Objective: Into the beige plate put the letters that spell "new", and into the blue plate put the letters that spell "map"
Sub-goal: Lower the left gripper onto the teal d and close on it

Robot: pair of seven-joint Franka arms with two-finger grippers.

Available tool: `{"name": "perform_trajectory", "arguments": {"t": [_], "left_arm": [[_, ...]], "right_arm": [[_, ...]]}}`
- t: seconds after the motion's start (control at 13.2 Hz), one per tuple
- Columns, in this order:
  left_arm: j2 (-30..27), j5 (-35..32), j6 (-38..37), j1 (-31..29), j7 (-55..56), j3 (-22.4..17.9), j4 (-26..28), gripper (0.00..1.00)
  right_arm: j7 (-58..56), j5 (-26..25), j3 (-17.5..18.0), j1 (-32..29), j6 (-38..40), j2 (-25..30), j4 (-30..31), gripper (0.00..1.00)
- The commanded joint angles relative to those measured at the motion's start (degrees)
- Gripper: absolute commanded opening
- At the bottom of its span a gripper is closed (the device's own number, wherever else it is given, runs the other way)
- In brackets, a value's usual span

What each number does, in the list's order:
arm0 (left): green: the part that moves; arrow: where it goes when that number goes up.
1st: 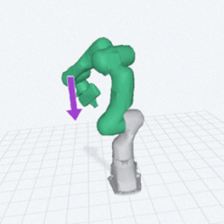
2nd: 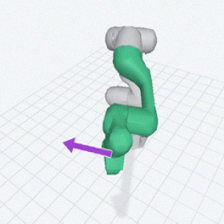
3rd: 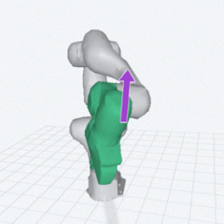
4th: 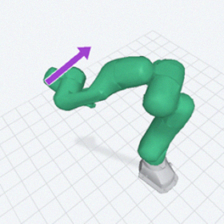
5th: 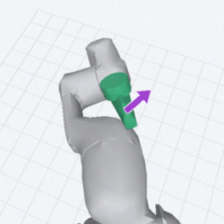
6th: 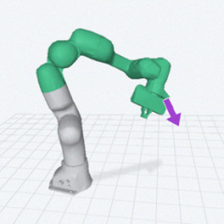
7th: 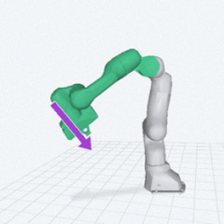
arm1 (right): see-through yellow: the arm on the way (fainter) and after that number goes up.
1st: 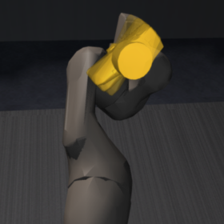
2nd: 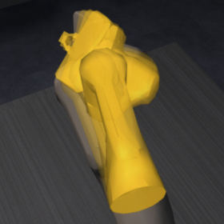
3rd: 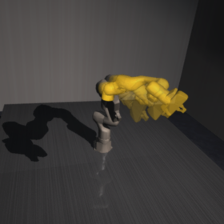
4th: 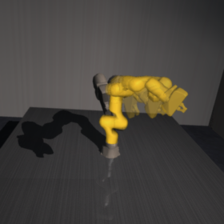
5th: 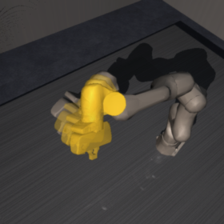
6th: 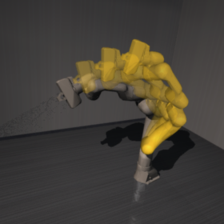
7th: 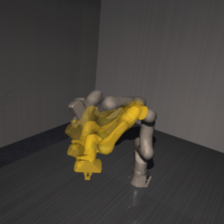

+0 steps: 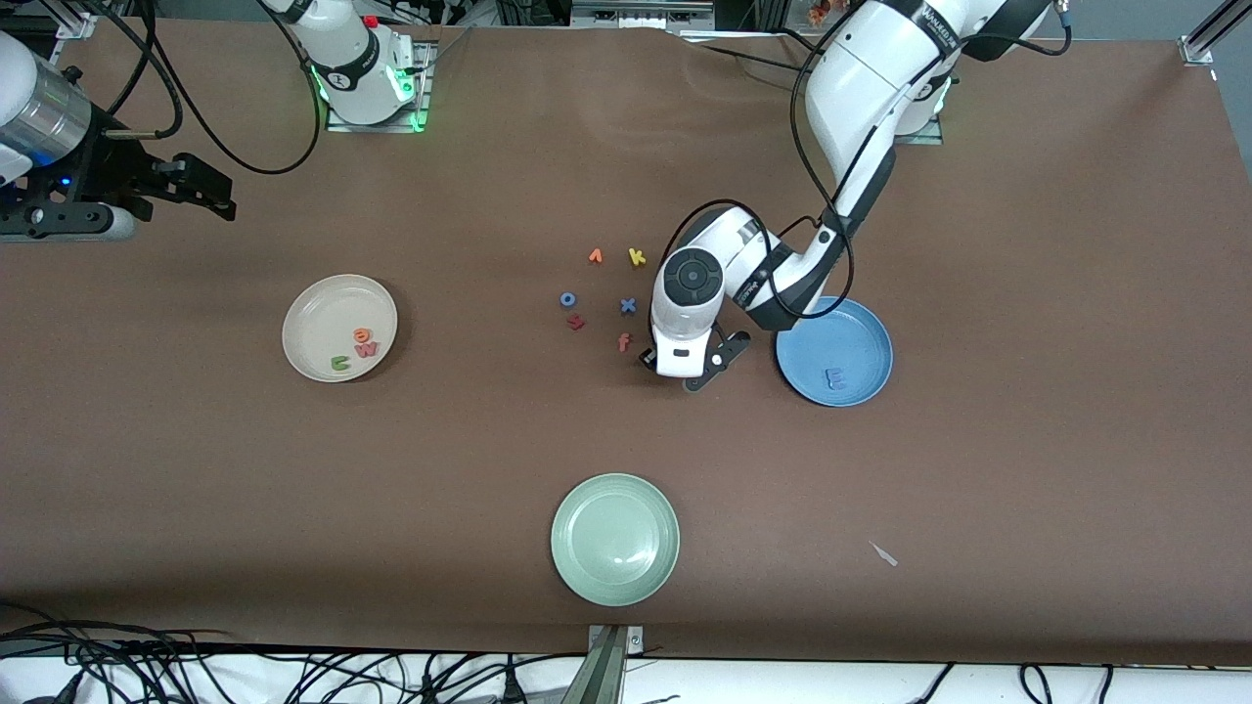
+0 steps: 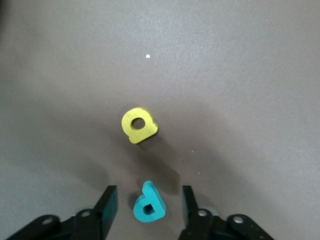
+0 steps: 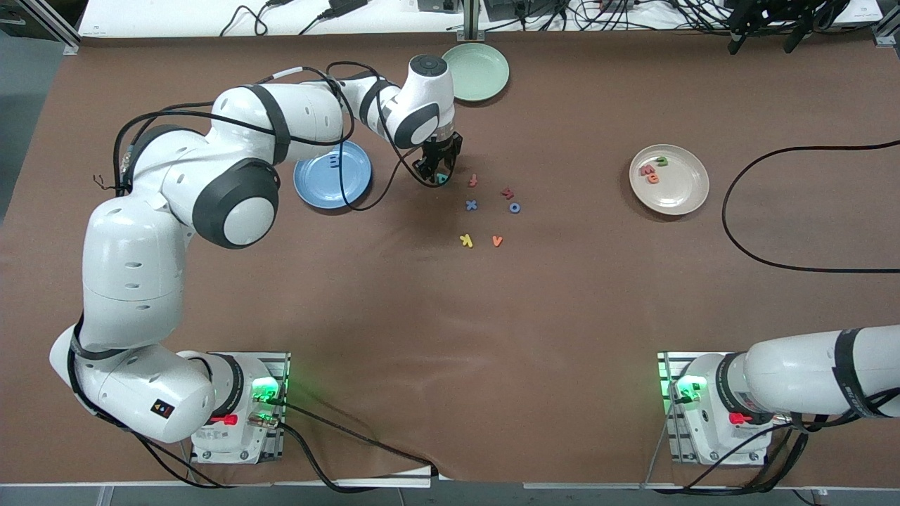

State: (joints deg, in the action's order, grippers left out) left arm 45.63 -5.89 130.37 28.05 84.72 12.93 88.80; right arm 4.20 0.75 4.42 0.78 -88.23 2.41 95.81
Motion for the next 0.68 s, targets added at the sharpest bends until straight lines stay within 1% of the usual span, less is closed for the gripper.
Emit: {"name": "perform_trajectory", "arguments": {"t": [0.0, 0.38, 0.6], "left_arm": [[0.87, 0.18, -0.20, 1.22, 0.62, -0.45, -1.70, 0.55], [0.96, 0.18, -0.11, 2.45, 0.62, -0.45, -1.35, 0.53], [1.13, 0.01, -0.11, 2.45, 0.19, -0.63, -0.82, 0.49]], "right_arm": [[0.54, -0.22, 0.85, -0.52, -0.63, 0.76, 0.78, 1.00], [0.54, -0.22, 0.59, -0.61, -0.36, 0.76, 0.78, 1.00], [0.54, -0.39, 0.59, -0.61, -0.27, 0.76, 0.78, 1.00]]}}
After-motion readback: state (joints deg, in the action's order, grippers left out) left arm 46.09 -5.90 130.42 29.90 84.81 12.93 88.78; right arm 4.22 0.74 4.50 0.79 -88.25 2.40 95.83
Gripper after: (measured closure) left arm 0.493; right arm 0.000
